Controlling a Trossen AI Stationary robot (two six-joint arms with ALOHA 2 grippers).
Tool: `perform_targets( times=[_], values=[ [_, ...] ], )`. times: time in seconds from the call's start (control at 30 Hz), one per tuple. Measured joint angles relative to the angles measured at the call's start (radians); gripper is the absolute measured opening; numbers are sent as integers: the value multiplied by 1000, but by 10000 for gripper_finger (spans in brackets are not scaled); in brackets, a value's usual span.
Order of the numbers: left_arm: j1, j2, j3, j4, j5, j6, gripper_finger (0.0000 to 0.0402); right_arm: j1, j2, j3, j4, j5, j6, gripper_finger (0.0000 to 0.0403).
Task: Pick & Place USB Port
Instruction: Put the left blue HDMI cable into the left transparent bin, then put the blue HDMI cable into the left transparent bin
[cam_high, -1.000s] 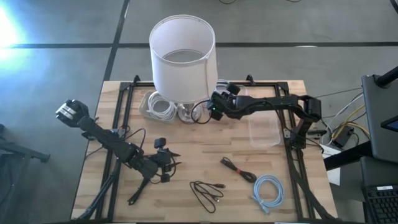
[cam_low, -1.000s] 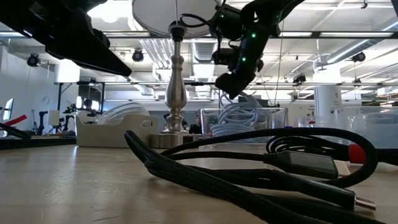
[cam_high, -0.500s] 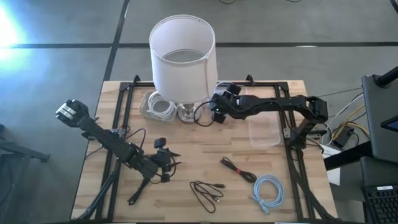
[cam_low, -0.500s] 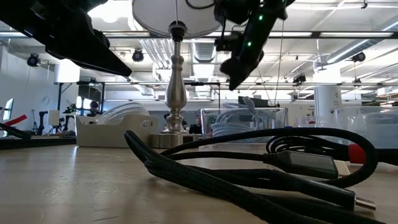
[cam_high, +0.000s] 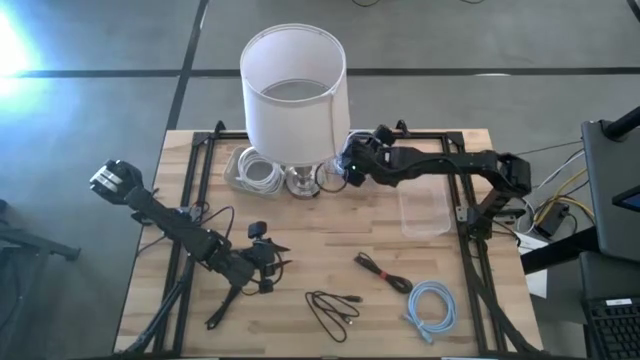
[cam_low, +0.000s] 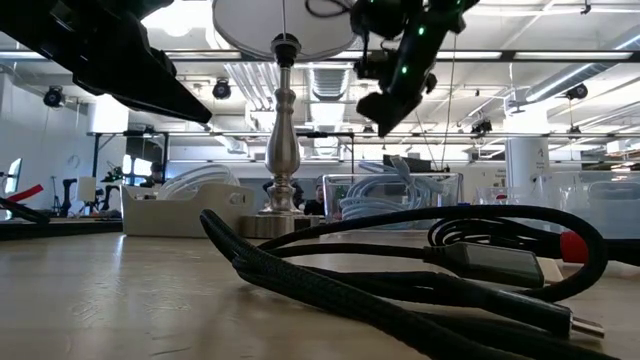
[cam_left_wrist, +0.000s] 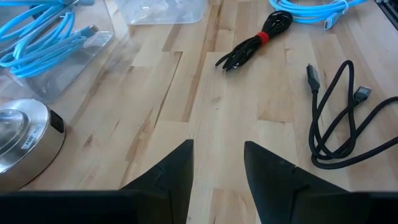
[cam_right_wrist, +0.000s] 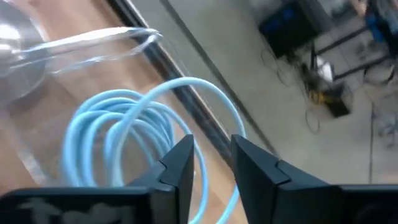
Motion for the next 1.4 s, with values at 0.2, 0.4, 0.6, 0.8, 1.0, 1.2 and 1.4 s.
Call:
perform_targets(
  times=[0.2,0.4,0.6,0.8,1.0,1.2,1.4],
  values=[
    [0,0,0,0,1,-1,145,-65,79,-1,25,-202,23,42],
    [0,0,0,-8,1,0,145,-64,105,6,40,-331,-39,9],
    [0,0,0,-18,1,-5,145,-72,105,6,61,-472,-126,8],
    [0,0,0,-18,1,-9,145,-73,104,6,63,-663,-188,8],
    [0,0,0,-18,1,-9,145,-70,101,6,85,-659,-227,8],
    [0,0,0,-18,1,-9,145,-75,95,6,85,-444,-174,8],
    [0,0,0,-20,1,-8,145,-48,52,13,67,-450,-157,8]
  ],
)
